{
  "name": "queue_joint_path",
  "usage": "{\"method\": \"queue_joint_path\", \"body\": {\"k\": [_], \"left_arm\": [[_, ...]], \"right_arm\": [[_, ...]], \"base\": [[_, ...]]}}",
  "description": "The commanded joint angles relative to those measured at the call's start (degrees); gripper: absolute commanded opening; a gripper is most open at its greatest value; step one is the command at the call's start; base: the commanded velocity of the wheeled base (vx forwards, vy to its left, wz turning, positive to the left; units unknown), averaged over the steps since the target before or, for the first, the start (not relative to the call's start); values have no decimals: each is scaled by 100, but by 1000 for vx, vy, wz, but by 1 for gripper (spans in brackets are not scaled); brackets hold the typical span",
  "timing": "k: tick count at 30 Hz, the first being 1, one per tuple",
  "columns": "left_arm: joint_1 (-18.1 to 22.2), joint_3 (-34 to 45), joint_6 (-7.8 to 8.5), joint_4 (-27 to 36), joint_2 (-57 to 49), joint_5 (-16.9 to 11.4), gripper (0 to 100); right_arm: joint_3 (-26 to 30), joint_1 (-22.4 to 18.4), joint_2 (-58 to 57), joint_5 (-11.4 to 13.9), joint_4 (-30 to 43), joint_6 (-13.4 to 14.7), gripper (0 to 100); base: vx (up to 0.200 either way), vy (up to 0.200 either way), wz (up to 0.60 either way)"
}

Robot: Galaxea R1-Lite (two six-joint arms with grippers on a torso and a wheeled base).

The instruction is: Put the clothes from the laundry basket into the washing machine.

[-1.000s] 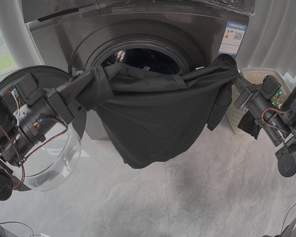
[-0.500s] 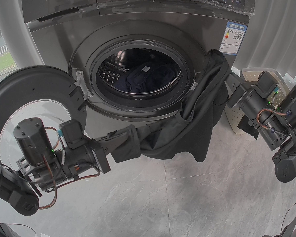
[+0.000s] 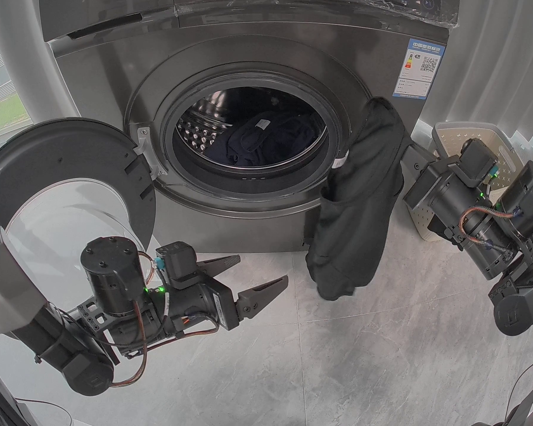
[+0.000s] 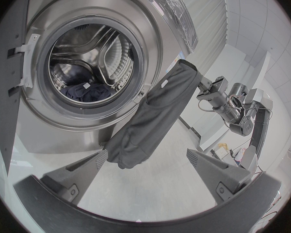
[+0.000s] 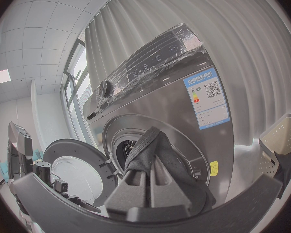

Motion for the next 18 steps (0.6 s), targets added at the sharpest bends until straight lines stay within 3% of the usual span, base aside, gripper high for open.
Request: {"method": "queue_joint_path", "body": {"k": [1,5,18], "left_arm": [[-74,-246,-4,-239,505,7,100],[-74,-510,5,-564,742,7,100],[-329,-1204,67,-1021,1726,-10,100]], "right_arm": [[210,9,12,72,-3,-14,0],[412,9,3,221,-30,-31,0],[254,18,12,186,-30,-22,0]], "base": [[0,0,0],[0,0,0],[0,0,0]]}}
